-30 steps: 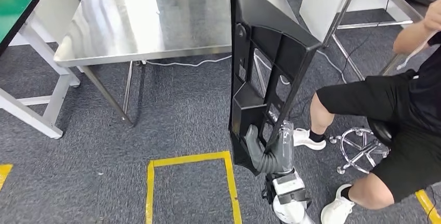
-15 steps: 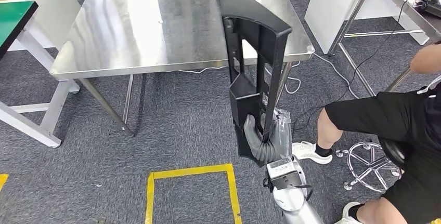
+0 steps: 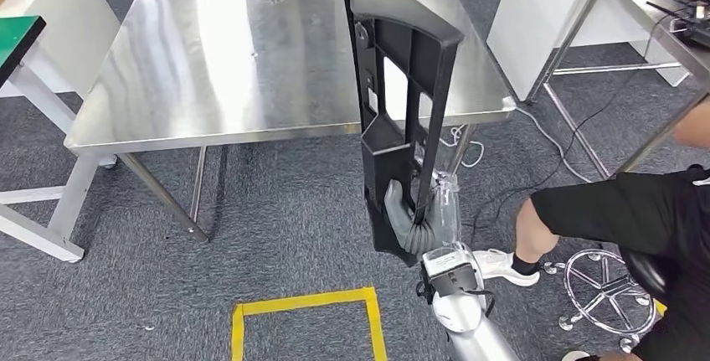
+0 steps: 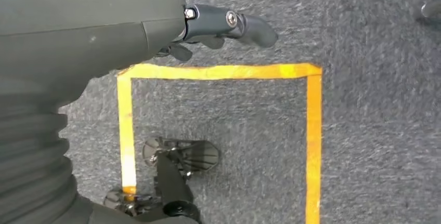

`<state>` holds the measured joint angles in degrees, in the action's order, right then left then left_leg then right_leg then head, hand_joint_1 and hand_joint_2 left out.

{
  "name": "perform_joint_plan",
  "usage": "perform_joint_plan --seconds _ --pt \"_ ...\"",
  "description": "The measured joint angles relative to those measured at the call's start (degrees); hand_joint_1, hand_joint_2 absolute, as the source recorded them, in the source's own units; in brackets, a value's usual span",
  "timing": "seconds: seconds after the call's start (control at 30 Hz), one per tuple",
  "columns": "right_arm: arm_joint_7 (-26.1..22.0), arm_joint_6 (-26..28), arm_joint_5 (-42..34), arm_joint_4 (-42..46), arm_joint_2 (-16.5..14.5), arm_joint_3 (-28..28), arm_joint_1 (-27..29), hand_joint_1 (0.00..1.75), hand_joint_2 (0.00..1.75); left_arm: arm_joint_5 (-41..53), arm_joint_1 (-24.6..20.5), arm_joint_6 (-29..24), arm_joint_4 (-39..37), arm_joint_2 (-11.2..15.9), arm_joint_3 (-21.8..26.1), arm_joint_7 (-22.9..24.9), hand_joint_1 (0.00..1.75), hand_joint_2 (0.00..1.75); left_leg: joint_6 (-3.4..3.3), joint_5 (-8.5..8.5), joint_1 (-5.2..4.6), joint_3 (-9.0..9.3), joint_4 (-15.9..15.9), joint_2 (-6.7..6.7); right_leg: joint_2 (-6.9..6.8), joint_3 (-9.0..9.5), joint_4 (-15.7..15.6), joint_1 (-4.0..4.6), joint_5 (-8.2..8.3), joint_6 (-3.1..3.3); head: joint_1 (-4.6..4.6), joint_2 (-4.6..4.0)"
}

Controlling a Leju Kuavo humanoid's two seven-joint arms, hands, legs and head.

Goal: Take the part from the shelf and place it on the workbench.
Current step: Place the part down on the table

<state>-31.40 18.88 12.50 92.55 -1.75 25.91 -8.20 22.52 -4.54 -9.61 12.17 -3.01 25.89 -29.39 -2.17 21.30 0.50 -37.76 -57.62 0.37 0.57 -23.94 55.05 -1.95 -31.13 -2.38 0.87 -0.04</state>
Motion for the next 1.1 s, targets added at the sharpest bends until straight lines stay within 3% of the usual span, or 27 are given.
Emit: perform_joint_plan --seconds 0.07,0.1,0.17,0.2,0.27,0.3,0.33,0.37,0.43,0.47,0.53,0.6,0.63,0.7,0.77,0.8,0.83,0.9,0.97,1.03,1.1 --pt "0.04 0.04 -0.05 -0.1 -0.04 0.08 -0.27 1.75 1.75 0.02 -0.02 -0.01 0.05 -0.03 0.04 -0.18 0.0 1.75 -0.92 0.44 -0.23 2.14 1.08 -0.33 -0.17 0.14 1.76 0.23 0.33 -0.79 -0.17 -0.01" --pt "0.03 0.08 -0.06 -0.16 -0.05 0.13 -0.45 1.75 1.75 0.03 -0.04 -0.02 0.07 -0.04 0.06 -0.26 0.0 1.75 -1.4 0.6 -0.38 3.27 1.41 -0.5 -0.23 -1.22 4.35 0.27 0.21 -0.69 -0.23 -0.01" --pt "0.02 0.12 -0.05 -0.32 0.01 0.21 -0.59 1.75 1.75 0.02 -0.02 -0.04 0.09 -0.08 0.14 -0.41 0.0 1.75 -2.13 1.21 -0.71 4.42 1.75 -0.73 -0.27 -6.66 12.16 0.41 -1.43 0.52 -0.35 -0.01" --pt "0.02 0.14 -0.04 -0.44 0.07 0.23 -0.56 1.75 1.75 0.0 0.01 -0.06 0.09 -0.09 0.22 -0.47 0.0 1.75 -2.42 1.73 -0.92 4.86 1.76 -0.92 -0.27 -9.83 15.53 0.52 -3.13 1.09 -0.41 0.0" --pt "0.03 0.17 -0.02 -0.65 0.21 0.24 -0.44 1.75 1.75 -0.04 0.14 -0.08 0.08 -0.11 0.45 -0.56 0.0 1.75 -2.73 2.99 -1.38 6.1 1.77 -1.4 -0.27 -14.2 17.25 0.88 -6.2 1.31 -0.52 0.0" --pt "0.04 0.18 -0.02 -0.74 0.25 0.25 -0.41 1.75 1.75 -0.05 0.22 -0.08 0.07 -0.13 0.56 -0.61 0.0 1.75 -2.79 3.67 -1.67 6.95 1.77 -1.61 -0.28 -15.01 15.45 1.15 -5.99 1.04 -0.54 0.0" --pt "0.04 0.2 -0.02 -0.8 0.28 0.26 -0.4 1.75 1.75 -0.05 0.3 -0.08 0.07 -0.17 0.65 -0.64 0.0 1.75 -2.83 4.38 -1.96 7.85 1.79 -1.78 -0.28 -15.08 12.31 1.52 -4.0 0.86 -0.56 0.0" --pt "0.04 0.21 -0.02 -0.85 0.31 0.28 -0.4 1.75 1.75 -0.05 0.38 -0.07 0.02 -0.29 0.71 -0.66 0.0 1.75 -2.85 5.09 -2.21 8.59 1.78 -1.89 -0.35 -14.83 8.56 1.94 -0.72 0.67 -0.55 0.0" --pt "0.04 0.23 -0.01 -0.94 0.33 0.36 -0.41 1.75 1.75 -0.07 0.43 -0.07 -0.07 -0.44 0.8 -0.67 0.0 1.75 -2.73 6.77 -2.65 9.6 1.81 -2.1 -0.38 -14.14 2.81 2.39 4.55 0.98 -0.39 0.0" --pt "0.04 0.24 -0.01 -0.96 0.31 0.39 -0.41 1.75 1.75 -0.08 0.43 -0.08 -0.12 -0.49 0.83 -0.69 0.0 1.75 -2.54 7.23 -2.77 10.13 1.75 -2.15 -0.35 -13.81 1.38 2.4 5.54 1.34 -0.29 0.0" --pt "0.03 0.26 -0.01 -0.94 0.18 0.42 -0.47 1.75 1.75 -0.11 0.37 -0.1 -0.09 -0.33 0.87 -0.76 0.0 1.75 -2.06 7.75 -2.86 11.13 1.54 -2.05 -0.22 -12.38 0.33 1.96 6.0 2.51 -0.32 0.0" --pt "0.03 0.27 -0.01 -0.94 -0.02 0.42 -0.5 1.75 1.75 -0.1 0.36 -0.12 -0.08 -0.32 0.92 -0.79 0.0 1.75 -1.26 8.19 -2.78 11.05 -1.23 -1.74 -0.44 -10.14 -0.29 1.17 7.54 3.63 -0.19 0.0" --pt "0.03 0.28 0.01 -0.96 -0.15 0.43 -0.53 1.75 1.75 -0.09 0.35 -0.14 -0.07 -0.31 0.96 -0.8 0.0 1.75 -0.71 8.92 -2.52 9.8 -4.15 -1.59 -0.59 -9.04 -0.43 0.79 8.1 4.06 -0.05 0.0" --pt "0.03 0.28 0.05 -1.0 -0.34 0.51 -0.61 1.75 1.75 -0.1 0.38 -0.15 -0.09 -0.36 1.0 -0.8 0.0 1.75 0.47 11.58 -1.37 5.29 -11.21 -1.29 -0.7 -7.9 -0.42 0.51 7.49 4.31 0.37 0.0" --pt "0.04 0.27 0.07 -1.04 -0.39 0.59 -0.58 1.75 1.75 -0.13 0.5 -0.16 -0.09 -0.31 1.02 -0.79 0.0 1.75 1.67 14.69 0.03 1.1 -14.57 -0.92 -0.45 -7.0 -0.4 0.02 6.46 3.75 0.39 0.0" --pt "0.04 0.28 0.07 -1.07 -0.4 0.62 -0.53 1.75 1.75 -0.13 0.55 -0.16 -0.09 -0.3 1.02 -0.79 0.0 1.75 2.33 14.6 0.7 0.34 -13.51 -0.73 -0.32 -6.37 -0.38 -0.34 5.88 3.32 0.39 0.0" --pt "0.04 0.27 0.1 -1.1 -0.44 0.65 -0.5 1.75 1.75 -0.15 0.58 -0.15 -0.09 -0.28 1.03 -0.8 0.0 1.75 3.0 13.15 1.32 0.33 -11.06 -0.53 -0.2 -5.61 -0.37 -0.72 5.25 2.85 0.38 0.0" --pt "0.03 0.27 0.22 -1.19 -0.56 0.74 -0.51 1.75 1.75 -0.19 0.68 -0.1 -0.19 -0.25 1.04 -0.84 0.0 1.75 4.05 6.45 2.28 1.83 -3.69 0.04 -0.1 -4.13 -0.31 -1.2 3.93 1.73 0.47 0.0" --pt "-0.03 0.28 0.42 -1.34 -0.7 0.79 -0.57 1.75 1.75 -0.22 0.69 -0.02 -0.33 -0.16 1.06 -0.9 0.0 1.75 3.87 2.41 2.31 2.87 0.27 0.75 -0.05 -3.22 -0.71 -1.14 2.81 0.48 0.7 0.0" --pt "-0.13 0.31 0.75 -1.47 -0.95 0.9 -0.69 1.75 1.75 -0.29 0.58 0.0 -0.37 -0.03 1.08 -0.85 0.0 1.75 2.5 2.71 1.72 3.31 0.74 0.76 -0.12 -2.03 -1.14 -0.84 2.68 -0.95 0.78 0.0" --pt "-0.21 0.33 1.21 -1.68 -1.31 1.16 -1.02 1.75 1.75 -0.48 0.5 -0.13 -0.3 0.04 1.16 -0.68 0.0 1.75 0.91 2.79 1.38 4.52 1.35 0.29 -0.37 -1.85 0.0 -0.76 2.4 -1.67 0.63 0.0"
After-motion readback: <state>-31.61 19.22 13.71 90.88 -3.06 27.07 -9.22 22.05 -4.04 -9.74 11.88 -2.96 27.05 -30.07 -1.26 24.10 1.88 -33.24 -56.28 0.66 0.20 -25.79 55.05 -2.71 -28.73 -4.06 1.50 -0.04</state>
